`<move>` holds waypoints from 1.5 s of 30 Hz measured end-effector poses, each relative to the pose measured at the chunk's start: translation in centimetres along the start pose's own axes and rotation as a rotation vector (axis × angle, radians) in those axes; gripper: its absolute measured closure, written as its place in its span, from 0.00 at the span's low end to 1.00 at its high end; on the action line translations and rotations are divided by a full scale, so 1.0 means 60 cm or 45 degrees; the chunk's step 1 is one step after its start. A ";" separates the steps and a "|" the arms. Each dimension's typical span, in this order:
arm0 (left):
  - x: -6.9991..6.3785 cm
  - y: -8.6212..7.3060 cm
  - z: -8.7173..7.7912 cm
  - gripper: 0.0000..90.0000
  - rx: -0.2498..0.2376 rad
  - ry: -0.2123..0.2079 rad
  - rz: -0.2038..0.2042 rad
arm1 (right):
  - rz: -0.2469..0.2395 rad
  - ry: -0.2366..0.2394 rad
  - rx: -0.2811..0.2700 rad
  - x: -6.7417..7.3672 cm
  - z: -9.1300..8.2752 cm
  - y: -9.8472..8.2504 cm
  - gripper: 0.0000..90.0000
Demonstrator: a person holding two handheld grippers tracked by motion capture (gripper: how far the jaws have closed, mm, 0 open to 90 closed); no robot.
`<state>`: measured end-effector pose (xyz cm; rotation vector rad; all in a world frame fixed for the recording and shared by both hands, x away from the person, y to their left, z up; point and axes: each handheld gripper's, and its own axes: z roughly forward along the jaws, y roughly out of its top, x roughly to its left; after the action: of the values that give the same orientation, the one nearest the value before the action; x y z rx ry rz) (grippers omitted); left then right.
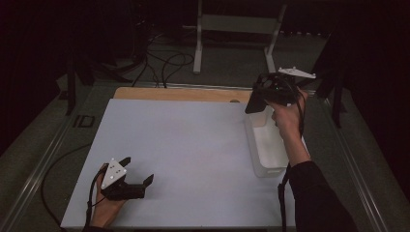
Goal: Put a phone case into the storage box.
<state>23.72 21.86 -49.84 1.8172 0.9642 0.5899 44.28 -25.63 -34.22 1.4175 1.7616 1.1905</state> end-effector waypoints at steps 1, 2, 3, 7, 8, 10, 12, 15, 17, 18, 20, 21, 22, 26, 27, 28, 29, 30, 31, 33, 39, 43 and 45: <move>0.000 0.000 0.000 0.00 0.000 0.002 0.000 | 0.002 -0.006 0.005 -0.002 0.002 -0.001 0.16; 0.001 0.000 0.000 0.00 0.000 0.002 -0.002 | 0.003 -0.015 0.010 -0.004 0.003 -0.001 0.16; 0.001 0.000 0.000 0.00 0.000 0.002 -0.002 | 0.003 -0.015 0.010 -0.004 0.003 -0.001 0.16; 0.000 0.000 0.000 0.00 0.003 0.001 0.002 | 0.027 -0.036 0.024 -0.016 0.008 -0.005 0.16; 0.000 -0.001 -0.001 0.00 0.005 0.003 0.002 | 0.027 -0.036 0.024 -0.016 0.008 -0.005 0.16; 0.001 -0.001 -0.002 0.00 -0.001 0.006 -0.004 | 0.035 -0.048 0.028 -0.021 0.011 -0.006 0.16; 0.002 -0.001 -0.003 0.00 -0.002 0.008 -0.006 | 0.043 -0.060 0.032 -0.024 0.012 -0.006 0.16; 0.001 -0.001 -0.002 0.00 -0.001 0.005 -0.004 | 0.050 -0.068 0.041 -0.028 0.017 -0.010 0.16; 0.000 -0.001 -0.002 0.00 0.002 0.007 -0.003 | 0.041 -0.082 0.050 -0.029 0.021 -0.012 0.16; 0.001 -0.001 -0.001 0.00 0.003 0.008 -0.003 | 0.041 -0.090 0.052 -0.030 0.022 -0.012 0.16; 0.001 -0.001 -0.002 0.00 0.002 0.008 -0.005 | 0.054 -0.091 0.054 -0.034 0.024 -0.013 0.16; 0.001 -0.001 -0.002 0.00 0.000 0.009 -0.006 | 0.057 -0.095 0.056 -0.036 0.025 -0.014 0.16; 0.002 -0.001 -0.002 0.00 -0.001 0.008 -0.008 | 0.055 -0.103 0.060 -0.037 0.026 -0.014 0.16; 0.001 -0.001 -0.002 0.00 0.003 0.008 -0.005 | 0.056 -0.119 0.077 -0.041 0.033 -0.019 0.16; 0.001 -0.001 -0.001 0.00 0.002 0.008 -0.004 | 0.055 -0.121 0.084 -0.041 0.035 -0.021 0.16; 0.001 -0.001 -0.001 0.00 0.002 0.008 -0.005 | 0.049 -0.128 0.088 -0.041 0.037 -0.023 0.16; 0.001 -0.001 -0.001 0.00 0.005 0.008 -0.005 | 0.045 -0.133 0.094 -0.040 0.040 -0.025 0.16; 0.001 -0.002 -0.001 0.00 0.007 0.010 -0.004 | 0.040 -0.137 0.096 -0.039 0.043 -0.028 0.16; 0.001 -0.002 -0.001 0.00 0.006 0.009 -0.004 | 0.039 -0.140 0.102 -0.038 0.046 -0.032 0.16; 0.001 -0.002 -0.002 0.00 0.002 0.009 -0.005 | 0.028 -0.148 0.123 -0.036 0.053 -0.040 0.15; 0.001 -0.002 -0.002 0.00 0.005 0.008 -0.006 | 0.033 -0.154 0.150 -0.037 0.068 -0.059 0.15; 0.001 -0.002 -0.001 0.00 0.008 0.006 -0.003 | 0.031 -0.160 0.162 -0.038 0.075 -0.066 0.15; 0.001 -0.002 -0.001 0.00 0.009 0.006 -0.004 | 0.018 -0.164 0.163 -0.036 0.078 -0.070 0.15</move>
<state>23.64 21.96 -49.91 1.8210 0.9732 0.5901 47.02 -26.55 -40.24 1.5468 1.7670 0.9856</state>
